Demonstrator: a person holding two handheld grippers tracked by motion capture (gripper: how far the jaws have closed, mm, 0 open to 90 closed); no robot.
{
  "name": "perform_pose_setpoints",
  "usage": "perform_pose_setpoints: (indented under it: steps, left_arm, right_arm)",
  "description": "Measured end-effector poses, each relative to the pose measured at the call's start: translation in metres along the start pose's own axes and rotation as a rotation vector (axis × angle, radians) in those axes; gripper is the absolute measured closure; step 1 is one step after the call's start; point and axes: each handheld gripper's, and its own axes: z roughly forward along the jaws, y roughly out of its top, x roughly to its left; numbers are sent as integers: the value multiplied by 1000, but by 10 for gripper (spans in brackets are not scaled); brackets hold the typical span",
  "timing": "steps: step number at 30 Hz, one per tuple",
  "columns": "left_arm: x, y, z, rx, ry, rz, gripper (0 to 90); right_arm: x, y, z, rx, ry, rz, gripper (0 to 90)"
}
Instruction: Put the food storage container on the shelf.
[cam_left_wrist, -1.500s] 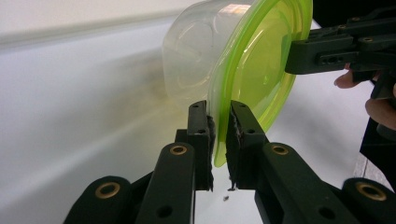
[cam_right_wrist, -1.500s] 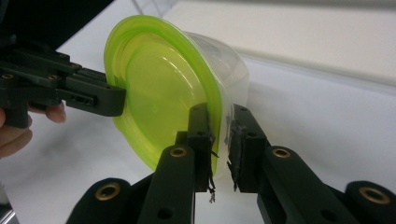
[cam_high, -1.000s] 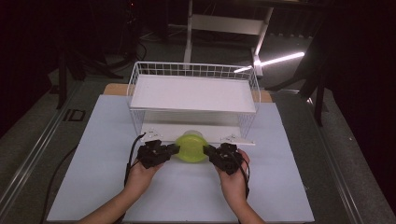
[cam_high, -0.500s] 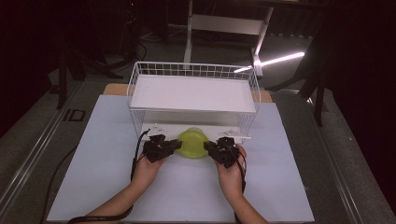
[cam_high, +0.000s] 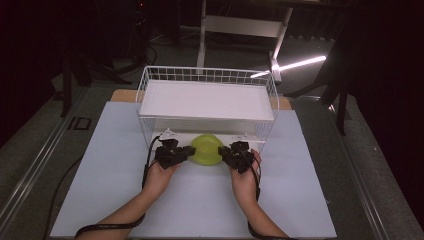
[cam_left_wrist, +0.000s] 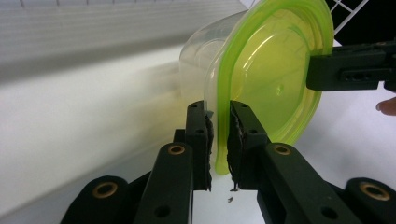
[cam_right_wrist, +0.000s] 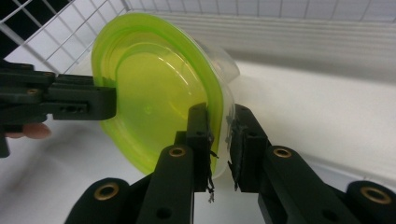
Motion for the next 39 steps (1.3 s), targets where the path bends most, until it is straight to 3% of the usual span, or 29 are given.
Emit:
perform_pose_setpoints:
  steps: [5, 8, 13, 17, 24, 25, 28, 32, 39]
  left_arm:
    - [4, 1, 3, -50, -6, -9, 777]
    - [5, 2, 5, -74, 8, 11, 757]
    - [5, 6, 8, -96, 50, 28, 711]
    - [11, 11, 11, -93, 43, -3, 675]
    - [12, 18, 16, -99, 66, -5, 610]
    - [14, 19, 16, -104, 66, 10, 603]
    - [16, 21, 18, -115, 53, -29, 589]
    - [20, 21, 19, -115, 38, -44, 581]
    - [15, 21, 11, -131, 30, -11, 554]
  right_arm:
    - [-3, 3, 3, -24, -7, 12, 771]
    - [-4, 6, 5, -37, -18, 14, 754]
    - [0, 9, 9, -55, -74, -57, 707]
    - [-3, 10, 14, -68, -80, -52, 659]
    - [-6, 14, 23, -91, -115, -44, 650]
    - [-6, 14, 24, -95, -117, -41, 643]
    - [-8, 15, 28, -94, -103, -15, 597]
    - [-10, 20, 29, -87, -93, -22, 574]
    - [-6, 21, 22, -107, -81, -31, 553]
